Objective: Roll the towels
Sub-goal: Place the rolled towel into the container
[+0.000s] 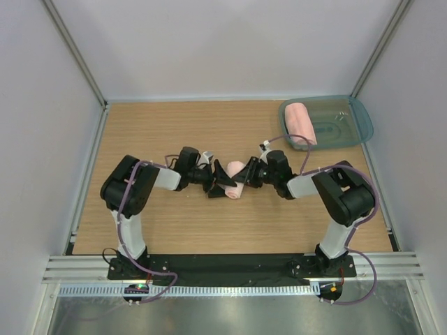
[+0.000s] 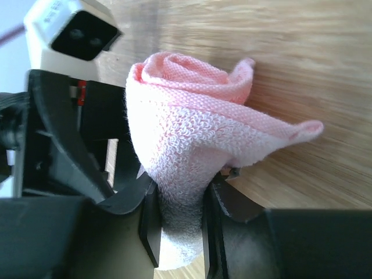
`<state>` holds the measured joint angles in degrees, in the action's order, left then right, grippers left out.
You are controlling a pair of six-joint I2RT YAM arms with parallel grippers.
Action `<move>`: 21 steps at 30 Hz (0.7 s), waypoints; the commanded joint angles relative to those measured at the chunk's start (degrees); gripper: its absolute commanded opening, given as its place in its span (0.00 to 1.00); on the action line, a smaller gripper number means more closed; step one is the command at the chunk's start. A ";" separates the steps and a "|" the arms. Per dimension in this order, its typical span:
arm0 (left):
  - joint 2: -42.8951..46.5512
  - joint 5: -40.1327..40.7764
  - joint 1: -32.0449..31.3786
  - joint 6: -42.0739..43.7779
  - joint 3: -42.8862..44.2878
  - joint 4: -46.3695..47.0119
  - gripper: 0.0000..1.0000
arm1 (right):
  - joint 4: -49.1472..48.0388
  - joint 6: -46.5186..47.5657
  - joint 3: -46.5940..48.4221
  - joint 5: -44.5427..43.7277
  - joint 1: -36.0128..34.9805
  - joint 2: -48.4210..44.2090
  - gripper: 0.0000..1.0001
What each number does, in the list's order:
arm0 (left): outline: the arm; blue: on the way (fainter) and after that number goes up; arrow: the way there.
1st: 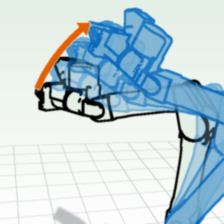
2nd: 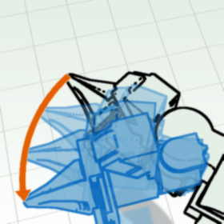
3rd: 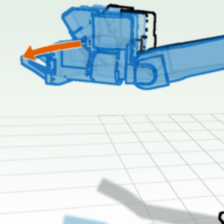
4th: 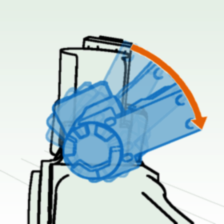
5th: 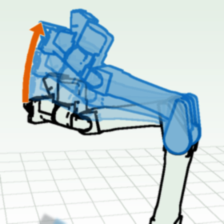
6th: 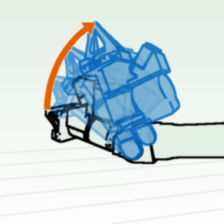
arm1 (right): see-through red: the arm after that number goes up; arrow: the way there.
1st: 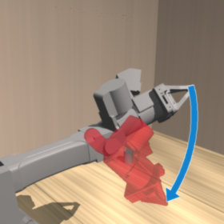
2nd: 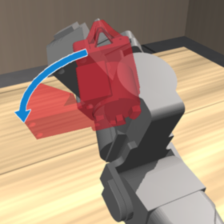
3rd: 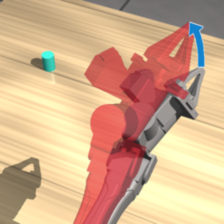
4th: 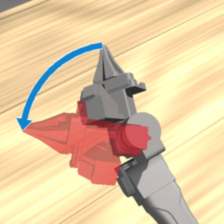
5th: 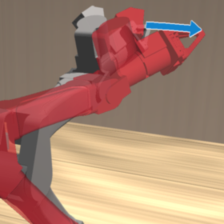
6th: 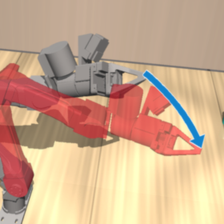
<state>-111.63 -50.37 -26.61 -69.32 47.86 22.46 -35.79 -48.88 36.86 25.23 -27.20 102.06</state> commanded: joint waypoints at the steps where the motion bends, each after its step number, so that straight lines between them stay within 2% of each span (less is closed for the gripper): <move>1: 9.12 7.20 -0.11 9.62 0.31 -14.61 0.66 | 13.22 9.22 7.59 1.66 1.62 -8.25 0.01; 2: 10.98 8.26 -0.11 12.25 0.48 -19.33 0.66 | 16.68 10.90 9.18 2.10 2.49 -9.59 0.01; 7: 20.47 15.63 -0.02 19.47 0.13 -31.23 0.69 | 33.46 18.02 18.50 4.12 13.38 -15.39 0.01; 11: 30.13 23.98 -0.02 25.63 -0.04 -41.07 0.70 | 44.30 22.85 27.79 -1.31 20.95 -17.33 0.01; 17: 41.31 37.94 -0.02 32.05 0.48 -55.31 0.70 | 60.47 32.25 45.71 -26.35 28.50 -11.37 0.01; 21: 47.20 42.80 -0.11 32.23 1.54 -62.08 0.70 | 66.88 36.13 56.17 -39.36 30.62 -0.41 0.01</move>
<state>-67.77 -15.00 -26.61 -40.14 47.86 -30.57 21.65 -18.85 86.48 0.25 2.20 95.39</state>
